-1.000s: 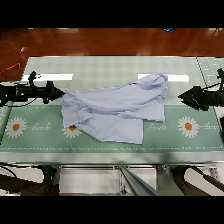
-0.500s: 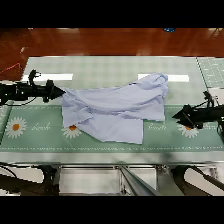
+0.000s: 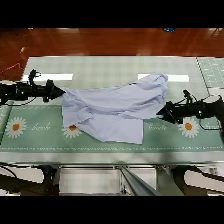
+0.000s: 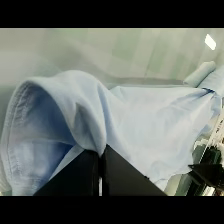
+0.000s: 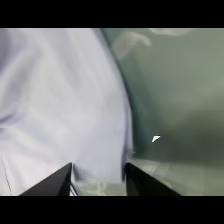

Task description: Fold the shirts.

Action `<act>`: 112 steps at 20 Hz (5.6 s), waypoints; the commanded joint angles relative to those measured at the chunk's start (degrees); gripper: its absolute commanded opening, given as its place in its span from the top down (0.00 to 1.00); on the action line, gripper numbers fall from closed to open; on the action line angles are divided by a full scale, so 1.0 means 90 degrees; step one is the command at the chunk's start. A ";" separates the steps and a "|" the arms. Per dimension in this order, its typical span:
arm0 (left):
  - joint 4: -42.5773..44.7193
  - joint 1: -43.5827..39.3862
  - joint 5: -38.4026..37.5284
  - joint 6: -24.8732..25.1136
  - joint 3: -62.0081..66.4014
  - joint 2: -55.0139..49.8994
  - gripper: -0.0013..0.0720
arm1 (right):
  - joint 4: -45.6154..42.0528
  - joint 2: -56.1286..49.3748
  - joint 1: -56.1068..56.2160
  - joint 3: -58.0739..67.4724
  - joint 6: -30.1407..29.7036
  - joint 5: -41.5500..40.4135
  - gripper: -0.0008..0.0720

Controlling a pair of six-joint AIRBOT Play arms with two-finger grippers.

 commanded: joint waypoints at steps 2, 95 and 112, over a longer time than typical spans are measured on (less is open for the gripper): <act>-0.0002 -0.0002 -0.0010 0.0002 0.0005 0.0022 0.95 | 0.0469 -0.0491 0.0602 0.0682 -0.0291 -0.0522 0.95; 0.2824 0.1377 -0.1343 -0.1664 -0.3167 0.4027 0.29 | -0.1899 0.2960 -0.1486 -0.0015 0.0039 0.1231 0.43; 0.2259 0.0675 0.0160 -0.1802 -0.4864 0.4148 0.29 | -0.0918 0.4184 -0.1486 -0.1365 0.0068 0.1139 0.43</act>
